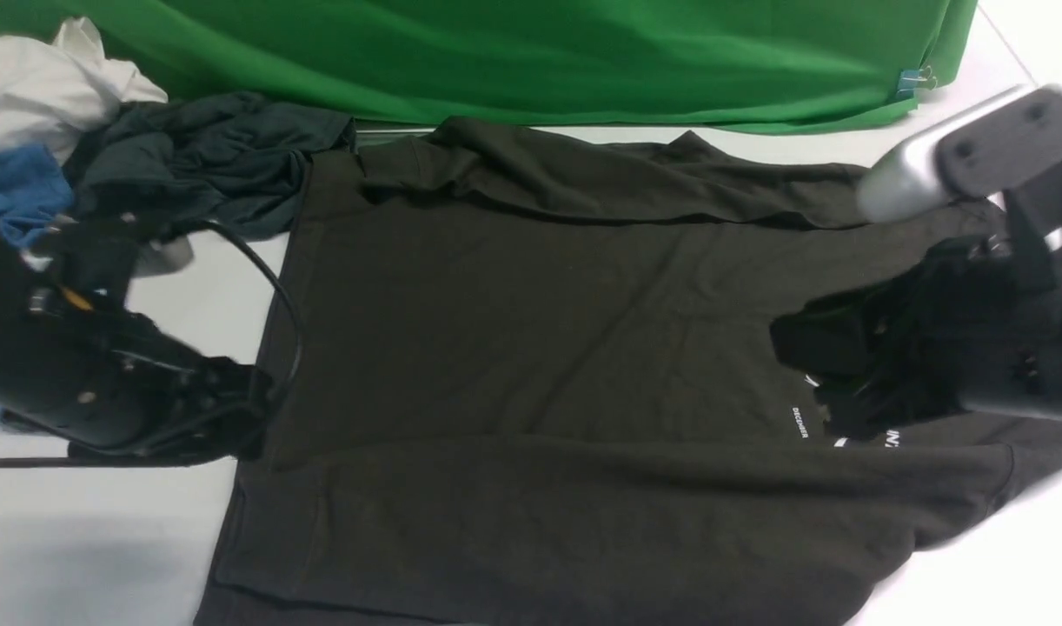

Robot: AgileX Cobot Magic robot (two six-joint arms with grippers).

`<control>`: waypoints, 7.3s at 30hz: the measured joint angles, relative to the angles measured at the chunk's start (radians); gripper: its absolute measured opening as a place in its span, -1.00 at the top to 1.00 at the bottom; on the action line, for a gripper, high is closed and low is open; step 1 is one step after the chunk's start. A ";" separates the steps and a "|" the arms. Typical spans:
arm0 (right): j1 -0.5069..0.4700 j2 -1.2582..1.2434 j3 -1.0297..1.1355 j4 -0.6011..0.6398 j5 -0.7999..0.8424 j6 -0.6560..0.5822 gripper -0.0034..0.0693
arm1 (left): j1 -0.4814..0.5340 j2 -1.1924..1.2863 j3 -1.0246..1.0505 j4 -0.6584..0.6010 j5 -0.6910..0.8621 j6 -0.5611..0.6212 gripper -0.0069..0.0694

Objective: Fold a long-sleeved shirt on a white desktop.
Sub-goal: 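Grasp the left edge of the dark T-shirt lying flat on the table, then fold the left side of the black T-shirt inward over its body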

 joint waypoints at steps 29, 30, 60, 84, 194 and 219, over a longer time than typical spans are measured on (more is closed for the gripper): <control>0.000 0.010 0.000 0.009 -0.039 0.000 0.25 | 0.000 0.275 0.002 -0.078 -0.159 0.162 0.39; 0.000 0.010 0.000 0.009 -0.039 0.000 0.25 | 0.000 0.278 0.002 -0.078 -0.159 0.162 0.45; 0.000 0.010 0.000 0.014 -0.042 -0.001 0.25 | 0.000 0.282 -0.068 -0.041 -0.067 0.096 -0.61; 0.000 0.010 0.000 0.019 -0.043 0.015 0.25 | -0.001 0.360 -0.073 -0.090 -0.065 0.196 0.72; 0.000 0.016 0.000 0.000 -0.170 -0.012 0.24 | -0.001 0.187 -0.357 -0.214 -0.220 0.507 0.71; -0.031 0.016 0.000 -0.047 -0.105 -0.020 0.24 | -0.001 0.475 -0.563 -0.220 -0.287 0.526 0.67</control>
